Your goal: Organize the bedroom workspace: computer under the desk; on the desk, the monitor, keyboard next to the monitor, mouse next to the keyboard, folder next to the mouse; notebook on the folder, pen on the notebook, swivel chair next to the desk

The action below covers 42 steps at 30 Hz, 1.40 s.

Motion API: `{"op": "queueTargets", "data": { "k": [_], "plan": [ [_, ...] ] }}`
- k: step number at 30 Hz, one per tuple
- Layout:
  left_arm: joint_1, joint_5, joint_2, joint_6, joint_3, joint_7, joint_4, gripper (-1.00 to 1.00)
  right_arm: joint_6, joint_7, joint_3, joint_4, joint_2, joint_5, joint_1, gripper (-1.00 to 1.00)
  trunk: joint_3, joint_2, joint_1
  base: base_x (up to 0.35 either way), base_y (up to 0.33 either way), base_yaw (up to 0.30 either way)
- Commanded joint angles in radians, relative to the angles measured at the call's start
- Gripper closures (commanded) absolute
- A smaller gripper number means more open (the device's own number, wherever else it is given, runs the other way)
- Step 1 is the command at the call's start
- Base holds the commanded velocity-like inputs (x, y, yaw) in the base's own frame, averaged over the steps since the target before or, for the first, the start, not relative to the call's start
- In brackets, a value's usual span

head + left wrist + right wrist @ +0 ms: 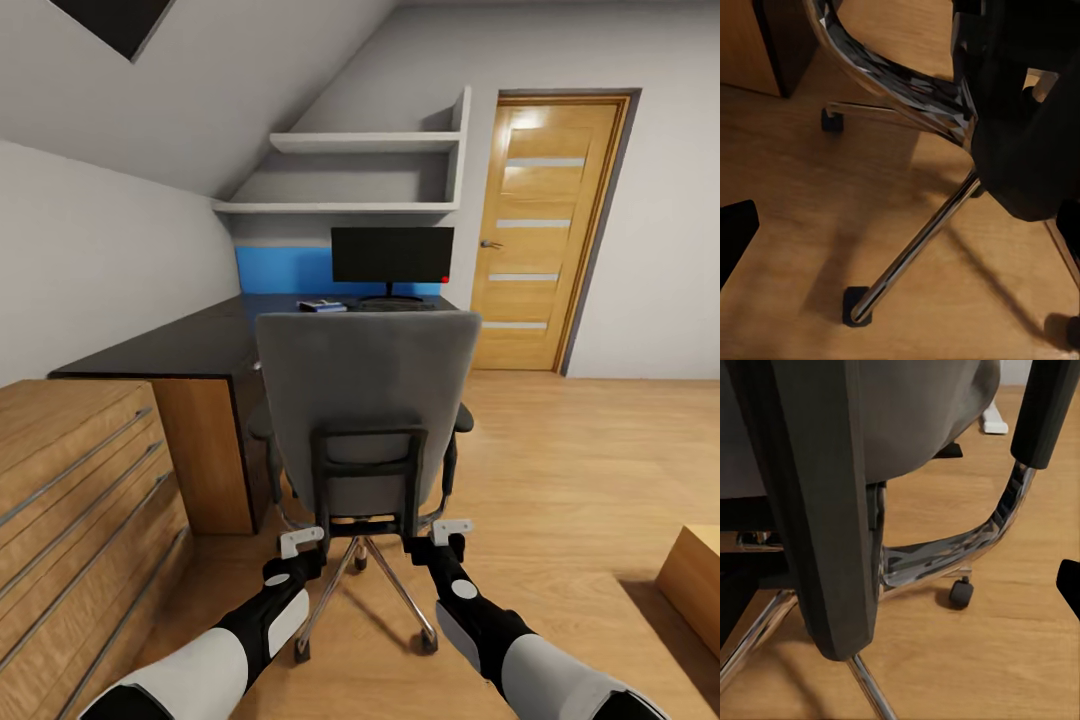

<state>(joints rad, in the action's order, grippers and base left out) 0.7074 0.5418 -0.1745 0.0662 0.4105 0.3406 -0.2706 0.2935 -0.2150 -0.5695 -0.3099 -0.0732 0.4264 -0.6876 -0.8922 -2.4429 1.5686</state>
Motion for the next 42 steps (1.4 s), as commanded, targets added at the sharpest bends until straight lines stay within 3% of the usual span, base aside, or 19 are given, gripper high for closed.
{"op": "queueTargets", "data": {
  "k": [1, 42],
  "plan": [
    [0.001, 0.007, 0.0, 0.006, 0.008, 0.005, 0.001, -1.0, 0.004, -0.006, -0.007, 0.001, 0.0, 0.008, -0.001, -1.0, -0.001, 0.0, 0.0, 0.32, 0.0, 0.0],
    [0.001, 0.006, 0.0, 0.009, 0.007, 0.006, 0.025, -1.0, 0.004, -0.006, -0.007, 0.003, 0.001, 0.008, -0.001, -1.0, -0.001, 0.0, 0.0, 0.321, 0.0, 0.0]
  ]
}}
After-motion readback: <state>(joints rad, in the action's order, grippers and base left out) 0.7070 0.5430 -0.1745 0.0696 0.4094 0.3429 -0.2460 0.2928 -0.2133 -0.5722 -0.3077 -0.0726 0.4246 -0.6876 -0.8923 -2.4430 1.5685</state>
